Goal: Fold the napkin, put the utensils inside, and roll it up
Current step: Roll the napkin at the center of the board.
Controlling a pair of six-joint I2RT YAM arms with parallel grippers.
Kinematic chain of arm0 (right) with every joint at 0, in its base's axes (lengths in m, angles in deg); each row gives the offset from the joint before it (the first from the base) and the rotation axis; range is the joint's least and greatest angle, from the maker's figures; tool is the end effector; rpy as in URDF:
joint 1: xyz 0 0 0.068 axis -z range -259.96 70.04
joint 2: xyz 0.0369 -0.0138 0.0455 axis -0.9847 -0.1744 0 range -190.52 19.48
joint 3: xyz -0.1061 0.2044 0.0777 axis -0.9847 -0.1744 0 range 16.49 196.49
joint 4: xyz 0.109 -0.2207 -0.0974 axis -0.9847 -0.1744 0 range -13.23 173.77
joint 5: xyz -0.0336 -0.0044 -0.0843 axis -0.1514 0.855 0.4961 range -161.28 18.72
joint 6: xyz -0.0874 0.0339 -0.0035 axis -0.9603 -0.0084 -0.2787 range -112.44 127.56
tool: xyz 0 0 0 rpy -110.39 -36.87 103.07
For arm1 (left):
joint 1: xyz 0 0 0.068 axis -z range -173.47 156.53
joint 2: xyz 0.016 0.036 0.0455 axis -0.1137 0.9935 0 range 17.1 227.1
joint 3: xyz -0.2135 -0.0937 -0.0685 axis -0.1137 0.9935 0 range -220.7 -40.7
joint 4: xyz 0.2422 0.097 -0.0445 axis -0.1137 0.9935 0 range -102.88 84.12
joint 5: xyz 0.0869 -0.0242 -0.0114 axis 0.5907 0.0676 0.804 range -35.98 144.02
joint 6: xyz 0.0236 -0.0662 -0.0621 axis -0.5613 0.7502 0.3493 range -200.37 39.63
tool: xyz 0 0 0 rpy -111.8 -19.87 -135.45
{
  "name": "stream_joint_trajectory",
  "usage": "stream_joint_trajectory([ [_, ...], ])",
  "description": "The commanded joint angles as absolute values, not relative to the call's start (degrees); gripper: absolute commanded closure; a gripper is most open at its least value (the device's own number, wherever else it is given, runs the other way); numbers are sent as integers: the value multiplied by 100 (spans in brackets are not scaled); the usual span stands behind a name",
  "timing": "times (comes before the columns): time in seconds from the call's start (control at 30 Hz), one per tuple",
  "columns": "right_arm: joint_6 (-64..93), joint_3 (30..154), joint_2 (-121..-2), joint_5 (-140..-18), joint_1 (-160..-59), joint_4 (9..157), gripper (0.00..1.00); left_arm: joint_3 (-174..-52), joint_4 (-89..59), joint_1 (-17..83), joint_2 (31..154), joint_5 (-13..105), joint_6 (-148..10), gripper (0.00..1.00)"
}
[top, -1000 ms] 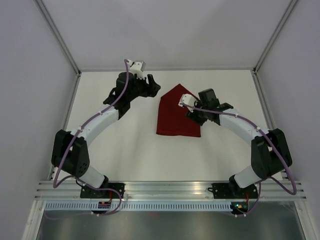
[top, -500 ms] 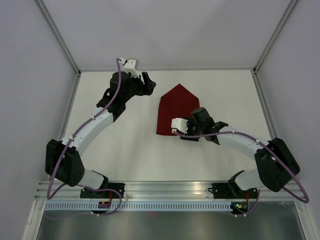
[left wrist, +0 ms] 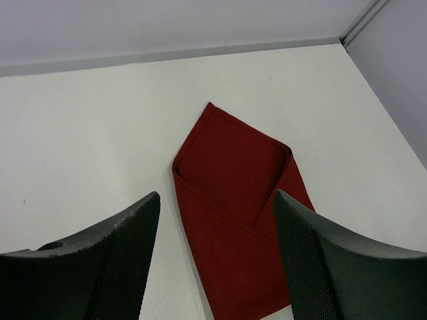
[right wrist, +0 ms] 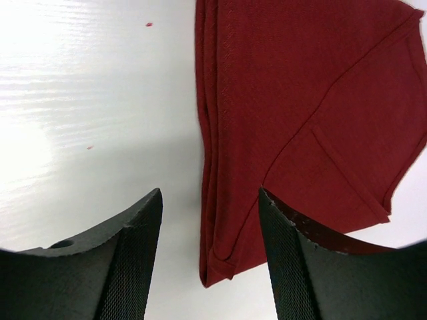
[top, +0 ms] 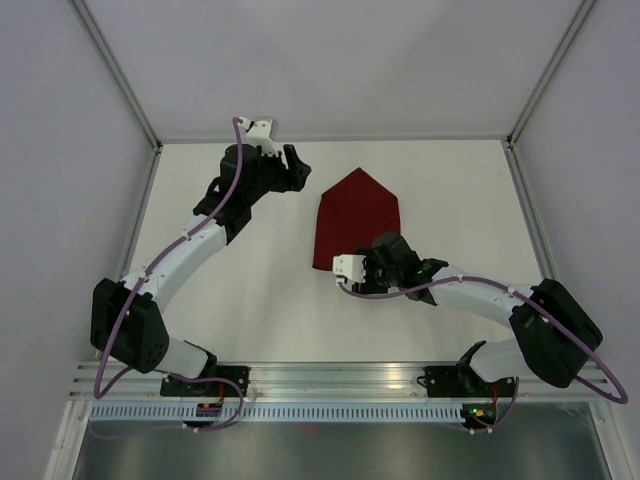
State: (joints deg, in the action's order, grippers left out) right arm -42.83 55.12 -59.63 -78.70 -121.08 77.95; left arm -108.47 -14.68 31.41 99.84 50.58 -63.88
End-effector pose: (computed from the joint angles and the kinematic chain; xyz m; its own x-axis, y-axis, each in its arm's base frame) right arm 0.2285 0.2141 0.1126 0.2070 -0.8334 -0.5124 -0.8782 0.0725 -0.4727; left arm 0.3611 -0.1730 0.3024 -0.3325 -0.1582 -0.9298 0.3949 0.8719 -0.2896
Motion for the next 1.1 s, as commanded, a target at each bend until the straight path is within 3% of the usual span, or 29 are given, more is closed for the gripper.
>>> stream_joint_trajectory([
  [0.0,-4271,5271,-5988,-7543,-12275,8655,35,-10794,-1481,3158,9866,5085,-6208,27],
  [0.43,-4052,5007,-6964,-5776,-12856,10283,39,-10767,-1490,3149,9884,5033,-6314,27],
  [1.07,-4385,4040,-7429,-4755,-13436,11734,43,-10767,-1455,3158,9875,4901,-6314,27],
])
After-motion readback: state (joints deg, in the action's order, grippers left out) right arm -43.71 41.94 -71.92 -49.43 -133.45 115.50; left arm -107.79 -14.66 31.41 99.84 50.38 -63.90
